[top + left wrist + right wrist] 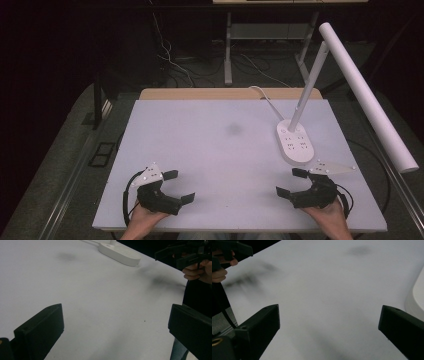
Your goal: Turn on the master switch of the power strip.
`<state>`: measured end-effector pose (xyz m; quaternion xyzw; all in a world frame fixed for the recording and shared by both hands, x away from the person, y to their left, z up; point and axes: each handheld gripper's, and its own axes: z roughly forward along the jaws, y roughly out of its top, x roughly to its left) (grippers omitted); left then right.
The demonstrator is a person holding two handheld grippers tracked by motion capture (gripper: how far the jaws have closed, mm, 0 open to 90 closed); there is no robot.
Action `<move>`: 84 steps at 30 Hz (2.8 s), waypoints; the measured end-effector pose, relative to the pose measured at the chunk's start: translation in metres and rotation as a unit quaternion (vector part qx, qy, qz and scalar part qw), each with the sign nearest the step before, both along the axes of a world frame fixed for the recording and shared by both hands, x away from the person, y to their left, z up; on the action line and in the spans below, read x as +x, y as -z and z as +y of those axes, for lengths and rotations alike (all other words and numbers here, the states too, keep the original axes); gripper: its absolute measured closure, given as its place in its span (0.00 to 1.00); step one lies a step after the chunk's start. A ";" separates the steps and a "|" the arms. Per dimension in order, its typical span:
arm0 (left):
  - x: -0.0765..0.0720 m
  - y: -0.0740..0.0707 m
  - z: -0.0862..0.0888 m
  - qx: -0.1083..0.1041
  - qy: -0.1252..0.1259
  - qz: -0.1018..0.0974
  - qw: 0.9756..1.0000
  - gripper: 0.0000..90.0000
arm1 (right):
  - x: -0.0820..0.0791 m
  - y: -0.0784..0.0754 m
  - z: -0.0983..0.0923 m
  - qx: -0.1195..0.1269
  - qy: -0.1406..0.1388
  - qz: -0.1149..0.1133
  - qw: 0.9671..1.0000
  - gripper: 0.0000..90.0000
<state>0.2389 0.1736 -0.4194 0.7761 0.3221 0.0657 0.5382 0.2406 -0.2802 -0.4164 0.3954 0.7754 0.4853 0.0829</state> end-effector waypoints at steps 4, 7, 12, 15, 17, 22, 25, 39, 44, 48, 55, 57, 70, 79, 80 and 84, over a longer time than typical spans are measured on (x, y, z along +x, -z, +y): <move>0.000 0.000 0.000 0.001 -0.001 0.001 1.000 0.00 | -0.001 -0.001 -0.001 0.000 0.004 0.002 1.000 0.03; 0.001 0.000 0.000 0.000 0.000 0.001 1.000 0.00 | 0.000 0.000 -0.002 -0.002 0.003 0.000 1.000 0.03; 0.002 0.001 -0.001 -0.001 0.001 0.004 1.000 0.00 | -0.001 -0.001 -0.003 -0.006 0.002 0.003 1.000 0.03; 0.002 0.001 -0.001 -0.002 0.000 0.005 1.000 0.00 | -0.002 -0.001 -0.003 -0.007 0.005 0.007 1.000 0.04; 0.002 0.001 -0.001 0.000 0.001 0.006 1.000 0.00 | -0.002 -0.001 -0.003 -0.011 0.005 0.011 1.000 0.04; 0.002 0.001 0.000 0.002 -0.002 0.007 1.000 0.00 | -0.003 0.000 -0.003 -0.013 0.005 0.015 1.000 0.04; 0.002 0.001 0.001 0.002 -0.008 0.006 1.000 0.00 | -0.002 -0.001 -0.003 -0.014 0.003 0.016 1.000 0.04; 0.003 0.002 0.005 0.004 -0.018 0.010 1.000 0.00 | 0.001 -0.005 0.003 -0.030 -0.011 0.033 0.999 0.04; 0.003 0.002 0.004 0.006 -0.017 0.011 1.000 0.00 | 0.007 -0.012 0.006 -0.037 -0.013 0.032 0.999 0.04; 0.003 0.003 0.005 0.006 -0.017 0.010 1.000 0.00 | 0.010 -0.018 0.009 -0.041 -0.016 0.031 0.999 0.04; 0.004 0.003 0.006 0.007 -0.018 0.011 1.000 0.00 | 0.020 -0.032 0.011 -0.049 -0.022 0.020 0.998 0.04; 0.004 0.003 0.006 0.007 -0.017 0.011 1.000 0.00 | 0.026 -0.037 0.012 -0.052 -0.023 0.018 0.998 0.04; 0.005 0.003 0.006 0.006 -0.016 0.012 1.000 0.00 | 0.044 -0.044 0.020 -0.059 -0.023 0.017 0.998 0.04; 0.005 0.003 0.006 0.006 -0.016 0.012 1.000 0.00 | 0.055 -0.046 0.022 -0.061 -0.019 0.018 0.998 0.04; 0.005 0.003 0.006 0.006 -0.016 0.012 1.000 0.00 | 0.057 -0.047 0.022 -0.062 -0.017 0.019 0.998 0.04; 0.005 0.003 0.006 0.008 -0.016 0.012 1.000 0.00 | 0.062 -0.047 0.023 -0.064 -0.015 0.021 0.998 0.04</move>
